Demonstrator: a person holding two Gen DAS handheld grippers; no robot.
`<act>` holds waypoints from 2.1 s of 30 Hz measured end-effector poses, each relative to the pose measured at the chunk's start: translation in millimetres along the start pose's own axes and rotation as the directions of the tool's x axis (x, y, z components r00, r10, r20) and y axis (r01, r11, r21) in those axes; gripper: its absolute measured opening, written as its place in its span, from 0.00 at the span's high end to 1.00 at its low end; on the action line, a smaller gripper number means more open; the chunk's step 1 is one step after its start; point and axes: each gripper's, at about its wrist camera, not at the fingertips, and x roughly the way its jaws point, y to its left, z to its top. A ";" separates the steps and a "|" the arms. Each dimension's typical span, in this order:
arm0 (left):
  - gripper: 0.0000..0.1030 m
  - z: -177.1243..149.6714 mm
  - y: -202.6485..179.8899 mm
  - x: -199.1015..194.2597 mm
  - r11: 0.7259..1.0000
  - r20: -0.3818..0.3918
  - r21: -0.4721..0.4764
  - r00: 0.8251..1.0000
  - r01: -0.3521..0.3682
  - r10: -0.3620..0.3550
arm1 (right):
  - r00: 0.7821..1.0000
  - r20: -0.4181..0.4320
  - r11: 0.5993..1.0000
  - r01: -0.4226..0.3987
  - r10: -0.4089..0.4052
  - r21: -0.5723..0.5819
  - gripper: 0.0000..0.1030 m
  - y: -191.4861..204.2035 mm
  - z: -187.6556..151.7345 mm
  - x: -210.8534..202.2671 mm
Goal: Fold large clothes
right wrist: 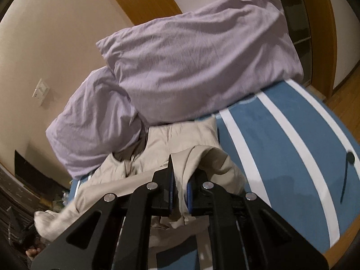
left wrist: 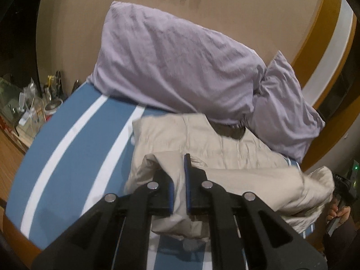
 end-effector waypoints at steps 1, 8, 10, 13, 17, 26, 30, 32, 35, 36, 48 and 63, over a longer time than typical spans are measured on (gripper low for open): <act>0.92 6.7 -0.9 5.5 1.000 0.003 0.004 1.000 -0.008 0.008 | 1.000 0.005 1.000 0.008 -0.008 -0.001 0.91 3.0 7.9 8.5; 0.92 50.7 -5.8 62.1 0.997 0.001 -0.013 0.997 -0.078 0.078 | 0.999 -0.013 0.999 0.045 -0.046 -0.005 0.91 12.2 44.9 75.1; 0.92 59.3 -5.2 81.0 0.995 -0.008 -0.016 0.995 -0.099 0.099 | 0.998 -0.021 0.998 0.057 -0.058 -0.023 0.91 16.1 50.8 90.9; 0.92 68.9 -3.4 108.9 0.991 -0.027 -0.021 0.991 -0.131 0.131 | 0.996 -0.042 0.995 0.078 -0.081 -0.058 0.91 19.7 59.7 118.7; 0.92 78.6 -2.1 142.3 0.986 -0.052 -0.029 0.985 -0.167 0.165 | 0.990 -0.079 0.990 0.111 -0.118 -0.081 0.91 17.3 67.6 154.1; 0.87 77.6 7.4 199.5 0.969 -0.138 -0.042 0.962 -0.243 0.236 | 0.965 -0.175 0.976 0.173 -0.194 -0.131 0.82 13.9 65.4 190.5; 0.80 74.7 12.7 202.6 0.968 -0.164 -0.063 0.960 -0.241 0.229 | 0.971 -0.152 0.972 0.158 -0.185 -0.172 0.45 29.7 69.0 174.4; 0.74 75.7 12.1 202.0 0.969 -0.164 -0.064 0.961 -0.238 0.225 | 0.976 -0.106 0.963 0.163 -0.189 -0.215 0.36 44.1 70.2 164.9; 0.62 79.8 9.2 201.1 0.968 -0.163 -0.065 0.960 -0.240 0.227 | 0.979 -0.074 0.945 0.162 -0.190 -0.283 0.36 67.9 71.9 159.4; 0.59 81.4 7.6 201.3 0.968 -0.162 -0.063 0.959 -0.245 0.232 | 0.980 -0.085 0.945 0.147 -0.178 -0.292 0.36 74.5 72.1 160.7; 0.28 98.2 -26.2 188.4 0.947 -0.059 0.049 0.946 -0.317 0.320 | 0.931 -0.344 0.892 -0.053 -0.118 -0.449 0.36 154.9 10.3 232.5; 0.28 64.5 -110.8 199.1 0.974 -0.088 0.205 0.989 -0.098 0.119 | 0.934 -0.325 0.884 -0.020 -0.151 -0.467 0.95 152.8 4.9 265.2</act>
